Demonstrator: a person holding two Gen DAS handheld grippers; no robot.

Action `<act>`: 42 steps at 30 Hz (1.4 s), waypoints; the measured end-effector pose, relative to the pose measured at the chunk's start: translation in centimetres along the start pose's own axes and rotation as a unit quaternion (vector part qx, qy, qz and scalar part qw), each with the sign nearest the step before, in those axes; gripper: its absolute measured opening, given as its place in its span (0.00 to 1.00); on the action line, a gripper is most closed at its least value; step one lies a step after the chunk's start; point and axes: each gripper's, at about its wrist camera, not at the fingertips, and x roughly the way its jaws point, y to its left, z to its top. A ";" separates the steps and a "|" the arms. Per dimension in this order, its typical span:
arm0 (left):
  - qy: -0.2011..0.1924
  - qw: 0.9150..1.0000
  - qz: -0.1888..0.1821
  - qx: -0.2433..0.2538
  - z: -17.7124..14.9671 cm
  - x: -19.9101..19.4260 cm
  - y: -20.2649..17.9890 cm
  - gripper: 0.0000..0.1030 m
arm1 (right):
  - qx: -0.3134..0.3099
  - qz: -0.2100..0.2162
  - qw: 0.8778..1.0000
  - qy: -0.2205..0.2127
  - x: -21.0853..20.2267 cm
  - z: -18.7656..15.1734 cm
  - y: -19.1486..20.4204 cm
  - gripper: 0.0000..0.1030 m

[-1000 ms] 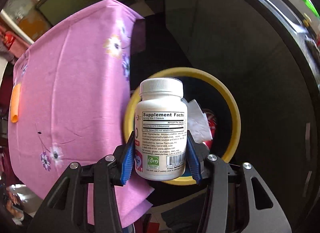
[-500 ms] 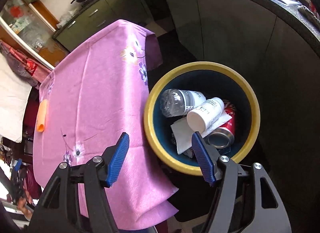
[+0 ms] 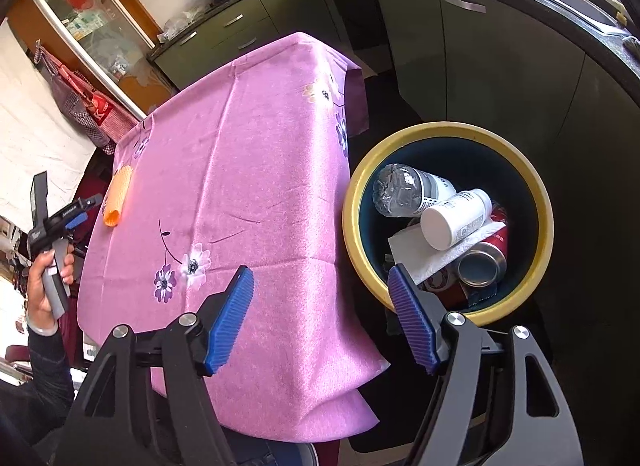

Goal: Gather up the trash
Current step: 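Grasp the orange foam mesh sleeve with the left gripper, then carry the mesh sleeve over the bin and open the left gripper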

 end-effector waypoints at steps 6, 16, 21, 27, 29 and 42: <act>0.051 0.998 0.023 -0.035 1.8 3.1 -0.3 0.91 | -0.017 0.017 1.000 0.010 1.2 0.7 0.6 0.69; 0.083 0.994 0.057 -0.035 1.6 4.9 0.1 0.79 | -0.040 0.029 0.999 0.022 2.1 1.3 2.0 0.71; 0.087 0.995 0.042 -0.030 1.4 5.7 0.3 0.54 | -0.039 0.033 0.998 0.029 2.7 1.4 2.0 0.71; 0.070 0.997 0.016 0.004 1.4 4.8 0.0 0.22 | -0.040 0.038 0.998 0.033 3.3 1.4 2.1 0.71; 0.060 0.998 0.005 0.014 1.4 4.1 0.0 0.15 | -0.041 0.040 0.998 0.031 3.3 1.4 2.2 0.71; -0.014 0.993 -0.068 0.096 -2.2 -5.0 -2.1 0.12 | -0.043 0.047 0.998 0.023 2.2 -0.1 3.0 0.71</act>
